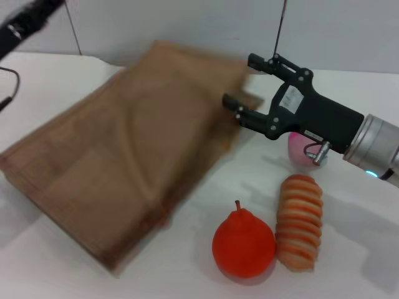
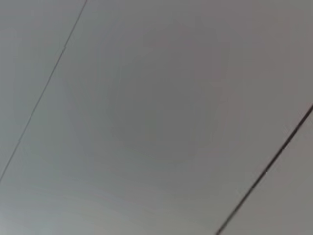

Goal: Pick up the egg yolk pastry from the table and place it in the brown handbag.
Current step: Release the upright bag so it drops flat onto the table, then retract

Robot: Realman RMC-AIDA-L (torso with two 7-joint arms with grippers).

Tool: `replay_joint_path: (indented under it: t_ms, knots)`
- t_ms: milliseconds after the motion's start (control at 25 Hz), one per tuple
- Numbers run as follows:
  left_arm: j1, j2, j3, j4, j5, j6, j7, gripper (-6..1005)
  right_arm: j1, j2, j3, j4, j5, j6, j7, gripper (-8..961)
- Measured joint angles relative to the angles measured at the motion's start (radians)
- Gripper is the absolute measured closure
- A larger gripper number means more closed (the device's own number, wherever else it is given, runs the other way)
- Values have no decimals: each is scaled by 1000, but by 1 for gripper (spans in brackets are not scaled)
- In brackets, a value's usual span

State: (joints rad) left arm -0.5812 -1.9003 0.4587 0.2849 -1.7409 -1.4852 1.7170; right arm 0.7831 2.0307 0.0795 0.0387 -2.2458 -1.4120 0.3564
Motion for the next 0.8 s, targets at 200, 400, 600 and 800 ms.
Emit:
replay_joint_path:
  t_ms: [200, 400, 600, 800]
  knots:
    - [-18, -46, 0, -1, 32, 91, 153, 636, -6, 0, 6, 0, 0, -1, -8, 159]
    - [-20, -105, -17, -1, 18, 155, 343, 527, -35, 2, 52, 3, 0, -3, -40, 161]
    - [-14, -129, -27, -56, -41, 170, 542, 411, -87, 3, 153, 5, 0, -3, -96, 163]
    - [-5, -132, -28, -136, -123, 158, 758, 339, -136, 4, 298, 7, 2, -2, -116, 165]
